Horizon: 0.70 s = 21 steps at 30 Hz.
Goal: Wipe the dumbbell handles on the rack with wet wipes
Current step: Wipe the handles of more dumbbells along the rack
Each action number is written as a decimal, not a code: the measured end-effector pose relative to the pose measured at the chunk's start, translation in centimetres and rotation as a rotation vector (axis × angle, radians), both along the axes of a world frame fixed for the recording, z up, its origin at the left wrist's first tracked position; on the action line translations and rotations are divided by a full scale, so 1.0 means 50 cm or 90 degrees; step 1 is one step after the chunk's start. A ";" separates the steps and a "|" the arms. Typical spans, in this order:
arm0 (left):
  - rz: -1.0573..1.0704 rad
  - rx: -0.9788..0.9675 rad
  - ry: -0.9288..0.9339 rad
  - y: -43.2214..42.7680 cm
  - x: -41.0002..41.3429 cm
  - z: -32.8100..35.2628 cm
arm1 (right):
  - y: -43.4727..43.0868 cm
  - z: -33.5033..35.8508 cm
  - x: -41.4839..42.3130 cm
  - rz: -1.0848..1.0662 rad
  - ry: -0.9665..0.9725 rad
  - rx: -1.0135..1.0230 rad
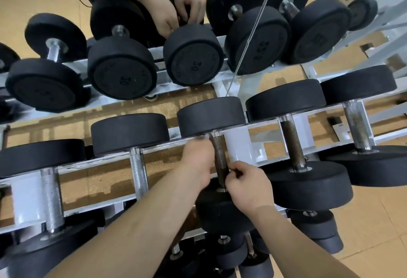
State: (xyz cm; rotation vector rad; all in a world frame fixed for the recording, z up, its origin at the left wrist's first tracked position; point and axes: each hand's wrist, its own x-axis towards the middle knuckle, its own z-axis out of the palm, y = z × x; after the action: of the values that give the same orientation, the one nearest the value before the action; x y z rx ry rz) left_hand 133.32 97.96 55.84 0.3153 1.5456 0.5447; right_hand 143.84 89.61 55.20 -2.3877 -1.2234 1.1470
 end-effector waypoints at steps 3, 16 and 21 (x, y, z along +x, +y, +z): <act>0.046 0.020 -0.005 -0.019 0.020 0.045 | 0.002 0.000 0.000 -0.003 -0.006 -0.007; -0.080 0.055 -0.002 -0.083 0.009 -0.015 | 0.001 0.002 -0.005 -0.014 -0.011 -0.008; 0.000 -0.040 -0.152 0.019 -0.019 -0.072 | 0.003 -0.003 -0.004 -0.016 -0.010 -0.003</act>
State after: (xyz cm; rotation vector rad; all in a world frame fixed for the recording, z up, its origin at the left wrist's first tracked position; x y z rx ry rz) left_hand 132.38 98.92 52.23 0.1947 1.3289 0.5139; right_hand 143.63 89.75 55.03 -2.4121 -1.1930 1.1273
